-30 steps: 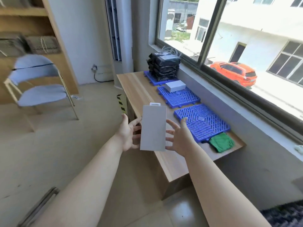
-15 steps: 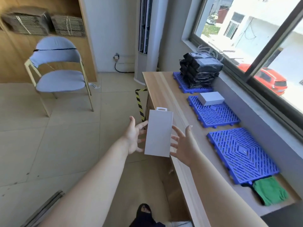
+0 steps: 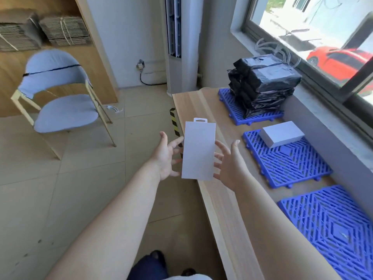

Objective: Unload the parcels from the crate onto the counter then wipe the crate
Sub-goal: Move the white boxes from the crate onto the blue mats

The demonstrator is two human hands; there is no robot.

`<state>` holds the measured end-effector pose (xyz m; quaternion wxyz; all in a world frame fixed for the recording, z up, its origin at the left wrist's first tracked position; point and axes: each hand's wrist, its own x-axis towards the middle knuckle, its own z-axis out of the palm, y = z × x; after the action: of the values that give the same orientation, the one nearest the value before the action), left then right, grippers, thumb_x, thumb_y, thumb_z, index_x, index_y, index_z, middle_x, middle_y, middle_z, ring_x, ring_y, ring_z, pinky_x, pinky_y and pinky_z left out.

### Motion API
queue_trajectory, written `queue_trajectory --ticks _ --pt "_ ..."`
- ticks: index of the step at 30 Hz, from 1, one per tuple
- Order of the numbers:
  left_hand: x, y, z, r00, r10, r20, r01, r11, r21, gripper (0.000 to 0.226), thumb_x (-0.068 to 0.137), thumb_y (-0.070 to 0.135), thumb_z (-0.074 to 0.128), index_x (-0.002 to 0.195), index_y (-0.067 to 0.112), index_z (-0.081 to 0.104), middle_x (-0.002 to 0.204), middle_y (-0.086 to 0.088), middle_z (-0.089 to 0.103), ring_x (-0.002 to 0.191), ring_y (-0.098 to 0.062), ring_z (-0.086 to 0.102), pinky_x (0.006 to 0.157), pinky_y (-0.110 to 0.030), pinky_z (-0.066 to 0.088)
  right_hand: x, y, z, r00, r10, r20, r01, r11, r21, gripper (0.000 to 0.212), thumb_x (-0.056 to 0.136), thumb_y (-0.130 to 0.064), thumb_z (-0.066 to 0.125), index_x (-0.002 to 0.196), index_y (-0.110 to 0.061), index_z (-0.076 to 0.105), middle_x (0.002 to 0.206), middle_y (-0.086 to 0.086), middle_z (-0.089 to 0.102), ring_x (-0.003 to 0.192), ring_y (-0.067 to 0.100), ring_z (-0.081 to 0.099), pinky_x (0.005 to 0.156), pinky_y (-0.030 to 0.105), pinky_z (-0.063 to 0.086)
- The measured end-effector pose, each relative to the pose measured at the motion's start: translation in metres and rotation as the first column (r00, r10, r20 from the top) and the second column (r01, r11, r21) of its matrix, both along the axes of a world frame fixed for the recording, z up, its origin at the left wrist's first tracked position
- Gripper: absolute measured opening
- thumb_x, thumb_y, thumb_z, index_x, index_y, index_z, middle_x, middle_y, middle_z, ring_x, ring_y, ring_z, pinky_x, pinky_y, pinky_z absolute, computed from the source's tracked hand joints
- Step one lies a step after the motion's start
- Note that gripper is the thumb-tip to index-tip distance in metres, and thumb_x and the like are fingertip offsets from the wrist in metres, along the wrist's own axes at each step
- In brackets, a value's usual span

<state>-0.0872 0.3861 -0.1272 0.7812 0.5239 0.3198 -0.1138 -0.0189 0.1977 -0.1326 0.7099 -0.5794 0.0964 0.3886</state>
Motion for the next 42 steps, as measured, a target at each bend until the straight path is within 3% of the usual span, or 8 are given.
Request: queue_trajectory --ticks 7,10,16,23,25,28,35,42 --pt "0.140 0.011 -0.014 0.981 -0.194 -0.014 0.194 0.981 -0.005 0.078 0.091 0.077 0.002 0.122 0.039 0.063 0.128 0.005 0.061 0.112 -0.024 0.054 0.077 -0.046 0.043 0.100 0.002 -0.013 0.965 -0.261 0.014 0.261 0.965 -0.027 0.072 0.093 -0.075 0.008 0.139 -0.038 0.048 0.136 0.007 0.050 0.112 0.027 0.056 0.088 0.049 0.047" --pt "0.197 0.013 -0.019 0.956 -0.290 -0.039 0.291 0.957 0.021 0.075 0.092 0.075 0.004 0.121 0.040 0.064 0.120 0.010 0.065 0.109 -0.021 0.056 0.090 -0.050 0.044 0.135 0.007 -0.020 0.925 -0.379 0.025 0.380 0.923 -0.064 0.073 0.092 -0.076 0.009 0.140 -0.039 0.049 0.139 0.006 0.052 0.121 0.032 0.054 0.104 0.057 0.039" --pt "0.281 -0.001 -0.027 0.855 -0.514 -0.069 0.518 0.853 0.062 0.073 0.093 0.074 0.003 0.121 0.044 0.063 0.121 0.015 0.066 0.112 -0.013 0.057 0.106 -0.054 0.035 0.174 0.009 -0.032 0.780 -0.624 0.040 0.624 0.772 -0.122 0.071 0.093 -0.074 0.008 0.139 -0.039 0.050 0.130 0.008 0.058 0.113 0.030 0.058 0.099 0.054 0.043" --pt "0.331 -0.081 -0.051 0.638 -0.762 -0.110 0.769 0.639 0.031 0.072 0.094 0.074 0.005 0.128 0.043 0.060 0.124 0.013 0.067 0.112 -0.012 0.060 0.084 -0.036 0.044 0.169 -0.049 -0.053 0.531 -0.847 -0.001 0.840 0.527 -0.126 0.072 0.091 -0.075 0.010 0.138 -0.037 0.051 0.126 0.003 0.058 0.106 0.027 0.062 0.091 0.050 0.052" --pt "0.336 -0.112 -0.061 0.580 -0.804 -0.127 0.813 0.582 0.027 0.071 0.093 0.075 0.006 0.130 0.042 0.058 0.128 0.010 0.065 0.114 -0.016 0.058 0.079 -0.038 0.044 0.161 -0.072 -0.061 0.462 -0.887 0.000 0.876 0.457 -0.156 0.070 0.092 -0.074 0.011 0.135 -0.038 0.052 0.126 0.002 0.058 0.097 0.023 0.063 0.073 0.038 0.054" --pt "0.344 -0.159 -0.070 0.509 -0.850 -0.140 0.859 0.511 0.024 0.066 0.095 0.071 0.008 0.124 0.041 0.059 0.132 0.010 0.060 0.109 -0.020 0.058 0.072 -0.036 0.045 0.159 -0.110 -0.074 0.392 -0.920 -0.024 0.905 0.390 -0.168 0.072 0.091 -0.075 0.011 0.139 -0.038 0.049 0.133 0.005 0.055 0.111 0.030 0.058 0.081 0.044 0.050" --pt "0.371 -0.253 -0.070 0.417 -0.879 -0.232 0.909 0.409 0.083 0.059 0.094 0.073 0.012 0.130 0.047 0.051 0.133 0.012 0.055 0.116 -0.020 0.052 0.089 -0.048 0.043 0.188 -0.188 -0.088 0.315 -0.944 -0.099 0.924 0.329 -0.197 0.073 0.091 -0.076 0.010 0.137 -0.035 0.050 0.121 0.006 0.056 0.085 0.024 0.054 0.067 0.035 0.043" --pt "0.408 -0.294 -0.083 0.387 -0.879 -0.279 0.918 0.394 0.030 0.069 0.094 0.073 0.013 0.144 0.038 0.046 0.145 0.004 0.050 0.112 -0.025 0.054 0.099 -0.057 0.045 0.220 -0.240 -0.108 0.334 -0.925 -0.184 0.906 0.368 -0.207 0.075 0.092 -0.075 0.009 0.131 -0.032 0.057 0.108 0.005 0.063 0.107 0.037 0.060 0.100 0.060 0.044"
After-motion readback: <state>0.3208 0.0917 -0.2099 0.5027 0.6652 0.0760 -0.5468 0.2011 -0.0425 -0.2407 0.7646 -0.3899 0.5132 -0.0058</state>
